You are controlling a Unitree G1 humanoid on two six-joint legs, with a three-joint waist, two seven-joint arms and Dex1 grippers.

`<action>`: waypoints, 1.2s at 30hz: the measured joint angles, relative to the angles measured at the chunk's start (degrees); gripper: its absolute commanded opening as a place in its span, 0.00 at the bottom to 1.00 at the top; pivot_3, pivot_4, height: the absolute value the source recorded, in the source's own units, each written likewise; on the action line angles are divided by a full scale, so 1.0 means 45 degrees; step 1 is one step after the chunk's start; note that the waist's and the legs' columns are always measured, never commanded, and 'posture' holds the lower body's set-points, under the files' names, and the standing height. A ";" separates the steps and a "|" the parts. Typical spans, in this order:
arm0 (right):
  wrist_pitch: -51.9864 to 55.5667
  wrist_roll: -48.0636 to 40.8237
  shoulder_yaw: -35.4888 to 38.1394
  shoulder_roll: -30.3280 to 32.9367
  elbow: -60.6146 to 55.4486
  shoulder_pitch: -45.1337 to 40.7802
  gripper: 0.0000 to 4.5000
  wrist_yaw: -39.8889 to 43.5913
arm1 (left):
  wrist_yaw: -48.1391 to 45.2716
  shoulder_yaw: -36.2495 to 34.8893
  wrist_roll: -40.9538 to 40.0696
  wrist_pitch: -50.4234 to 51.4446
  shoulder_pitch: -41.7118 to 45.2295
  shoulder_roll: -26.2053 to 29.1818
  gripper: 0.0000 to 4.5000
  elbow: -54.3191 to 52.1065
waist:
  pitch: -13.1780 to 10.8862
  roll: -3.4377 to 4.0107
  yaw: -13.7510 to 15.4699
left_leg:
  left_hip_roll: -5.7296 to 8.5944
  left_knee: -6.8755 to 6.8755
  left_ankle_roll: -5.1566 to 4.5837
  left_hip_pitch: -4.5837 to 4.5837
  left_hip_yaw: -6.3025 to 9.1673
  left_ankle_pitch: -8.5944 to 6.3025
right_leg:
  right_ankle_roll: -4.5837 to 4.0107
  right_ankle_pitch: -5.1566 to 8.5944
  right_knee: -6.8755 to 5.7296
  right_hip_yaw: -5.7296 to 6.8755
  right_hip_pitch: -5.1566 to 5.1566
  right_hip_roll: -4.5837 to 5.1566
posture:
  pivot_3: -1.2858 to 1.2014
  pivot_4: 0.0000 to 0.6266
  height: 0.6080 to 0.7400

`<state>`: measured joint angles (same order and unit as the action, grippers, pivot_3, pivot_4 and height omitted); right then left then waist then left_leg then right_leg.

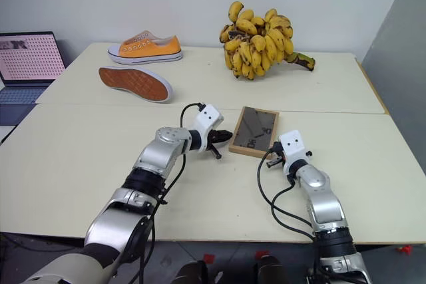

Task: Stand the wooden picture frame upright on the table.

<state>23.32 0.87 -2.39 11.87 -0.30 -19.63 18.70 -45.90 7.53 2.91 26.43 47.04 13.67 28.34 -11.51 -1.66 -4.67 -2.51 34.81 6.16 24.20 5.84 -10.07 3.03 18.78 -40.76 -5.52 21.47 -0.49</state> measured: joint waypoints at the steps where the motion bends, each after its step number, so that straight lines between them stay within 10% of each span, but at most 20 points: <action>1: 0.0029 0.0000 0.0002 -0.0012 -0.0024 0.0006 0.00 -0.0006 | 0.0001 0.0006 -0.0011 0.0104 -0.0048 0.0008 0.00 -0.0116 | 0.0000 0.0000 0.0003 | 0.0000 0.0000 0.0000 0.0000 0.0001 0.0000 | 0.0000 0.0000 0.0001 0.0000 0.0000 0.0000 | 0.52 0.24 1.00; 36: 0.3898 -0.1111 0.0016 0.1032 -0.5875 0.3418 0.00 0.0457 | -0.1148 0.0704 -0.2838 0.6464 -0.2715 0.2952 0.00 -0.7484 | 0.0000 0.0001 0.0022 | -0.0009 -0.0005 -0.0002 -0.0001 0.0003 -0.0003 | 0.0040 0.0038 0.0008 0.0000 0.0002 -0.0005 | 0.52 0.24 1.00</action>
<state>40.86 -4.13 -2.31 16.51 -26.74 -4.25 20.76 -51.07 10.70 -9.86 55.52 34.82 26.95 -5.34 -11.51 -1.66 -4.57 -2.55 34.78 6.16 24.19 5.85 -10.08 3.21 18.95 -40.72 -5.52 21.48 -0.52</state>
